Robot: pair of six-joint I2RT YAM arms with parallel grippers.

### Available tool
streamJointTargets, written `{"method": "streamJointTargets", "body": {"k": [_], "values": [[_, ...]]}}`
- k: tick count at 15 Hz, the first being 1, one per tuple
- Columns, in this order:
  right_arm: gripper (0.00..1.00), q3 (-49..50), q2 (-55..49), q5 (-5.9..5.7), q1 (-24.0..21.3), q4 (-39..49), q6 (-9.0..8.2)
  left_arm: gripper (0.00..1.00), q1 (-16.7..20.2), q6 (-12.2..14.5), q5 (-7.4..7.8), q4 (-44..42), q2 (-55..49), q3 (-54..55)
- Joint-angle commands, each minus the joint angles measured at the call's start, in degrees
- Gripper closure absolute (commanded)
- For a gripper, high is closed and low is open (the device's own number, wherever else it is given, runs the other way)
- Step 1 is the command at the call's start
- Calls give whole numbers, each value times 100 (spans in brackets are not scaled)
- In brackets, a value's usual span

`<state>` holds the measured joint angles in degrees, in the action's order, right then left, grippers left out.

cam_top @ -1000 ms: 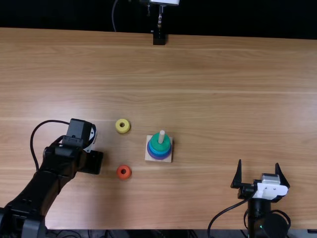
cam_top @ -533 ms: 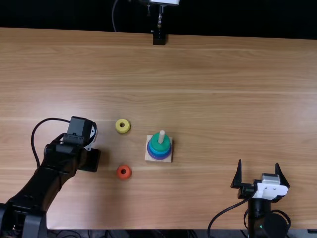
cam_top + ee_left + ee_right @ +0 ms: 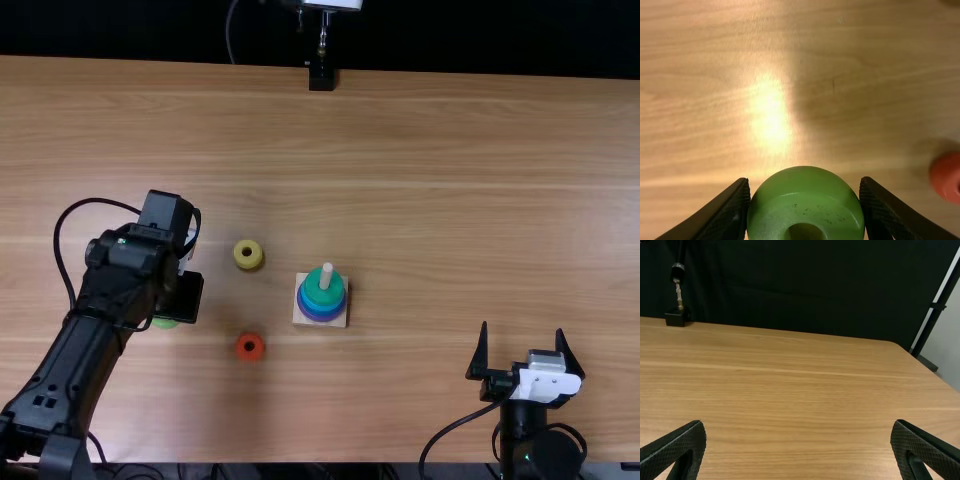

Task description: Build the Hanoi tower: stack the rings onto the peg from bottom to top in this color order: purple, dark blue, light blue, dark green, light green, yellow, orange.

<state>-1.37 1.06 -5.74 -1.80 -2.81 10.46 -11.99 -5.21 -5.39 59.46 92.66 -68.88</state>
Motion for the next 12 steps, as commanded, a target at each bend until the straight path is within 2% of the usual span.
{"method": "streamJointTargets", "body": {"k": [1, 3, 6, 10, 12], "values": [[0, 49, -106, 25, -31, 22, -2, 100, -181, -101, 11, 319, 33, -609], [0, 49, -106, 25, -31, 22, -2, 100, -339, -175, 22, 846, 147, -1268], [0, 49, -106, 25, -22, 32, -2, 100, -831, -913, 22, 1141, 252, -2200], [0, 49, -106, 25, -22, 22, -2, 100, -1438, -1493, 22, 1690, 788, -3659], [0, 49, -106, 25, -31, 32, -2, 100, -1719, -1641, 22, 2006, 1070, -4239]]}}
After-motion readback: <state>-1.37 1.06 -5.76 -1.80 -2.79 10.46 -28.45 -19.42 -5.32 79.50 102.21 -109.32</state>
